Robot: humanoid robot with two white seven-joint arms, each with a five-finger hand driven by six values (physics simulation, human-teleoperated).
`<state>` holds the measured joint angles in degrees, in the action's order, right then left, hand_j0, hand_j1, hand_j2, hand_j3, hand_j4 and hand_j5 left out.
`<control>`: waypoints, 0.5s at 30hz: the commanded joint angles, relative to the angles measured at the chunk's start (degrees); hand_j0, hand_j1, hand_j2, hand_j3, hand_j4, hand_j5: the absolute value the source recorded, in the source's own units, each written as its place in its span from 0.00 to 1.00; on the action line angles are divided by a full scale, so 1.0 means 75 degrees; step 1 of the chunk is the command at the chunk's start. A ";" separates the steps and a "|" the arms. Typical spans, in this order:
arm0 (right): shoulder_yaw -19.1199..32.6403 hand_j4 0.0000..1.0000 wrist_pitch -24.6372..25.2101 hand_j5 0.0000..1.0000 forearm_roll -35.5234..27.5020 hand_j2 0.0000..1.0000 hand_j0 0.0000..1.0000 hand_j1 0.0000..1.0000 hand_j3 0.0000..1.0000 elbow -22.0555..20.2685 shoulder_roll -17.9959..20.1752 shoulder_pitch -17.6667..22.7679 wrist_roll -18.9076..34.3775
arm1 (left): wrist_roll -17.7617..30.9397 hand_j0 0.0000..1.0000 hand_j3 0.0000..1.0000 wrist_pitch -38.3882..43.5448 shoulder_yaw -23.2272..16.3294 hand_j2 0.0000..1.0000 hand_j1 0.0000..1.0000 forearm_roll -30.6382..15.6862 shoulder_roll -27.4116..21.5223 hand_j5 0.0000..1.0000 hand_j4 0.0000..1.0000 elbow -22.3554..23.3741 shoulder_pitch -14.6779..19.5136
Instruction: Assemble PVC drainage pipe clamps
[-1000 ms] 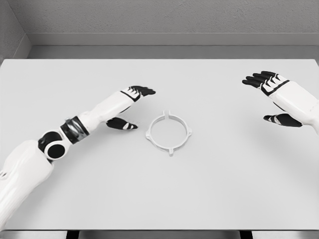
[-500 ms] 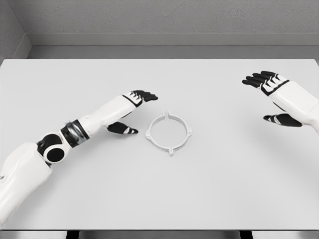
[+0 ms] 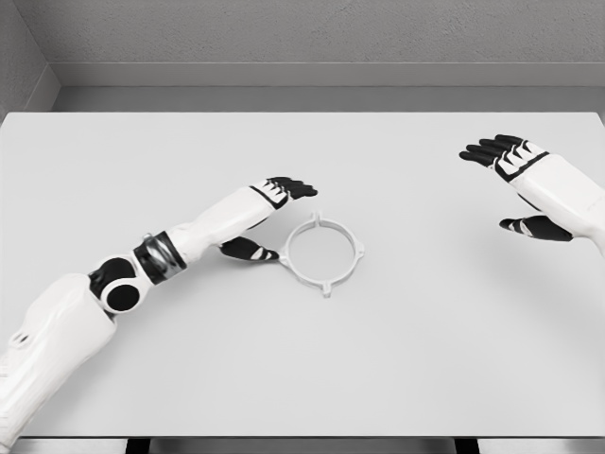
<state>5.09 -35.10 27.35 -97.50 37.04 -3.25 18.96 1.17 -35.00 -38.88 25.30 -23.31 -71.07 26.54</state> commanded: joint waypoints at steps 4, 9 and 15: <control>0.0002 1.00 0.0013 1.00 -0.0060 1.00 1.00 1.00 1.00 -0.0008 0.0006 0.0000 -0.0009 | -0.0003 1.00 1.00 0.0000 0.0004 1.00 1.00 -0.0056 0.0190 1.00 1.00 0.0019 0.0000; 0.0002 1.00 0.0013 1.00 -0.0060 1.00 1.00 1.00 1.00 -0.0008 0.0006 0.0000 -0.0009 | -0.0003 1.00 1.00 0.0000 0.0133 1.00 1.00 -0.0115 0.0049 1.00 1.00 0.0066 0.0105; 0.0002 1.00 0.0013 1.00 -0.0060 1.00 1.00 1.00 1.00 -0.0008 -0.0052 0.0000 -0.0009 | -0.0015 1.00 1.00 0.0000 0.1211 1.00 1.00 -0.0256 -0.1849 1.00 1.00 0.0113 0.0351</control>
<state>5.09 -35.10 27.30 -97.54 36.86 -3.25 18.93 1.10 -35.00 -32.66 24.17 -32.79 -70.28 29.35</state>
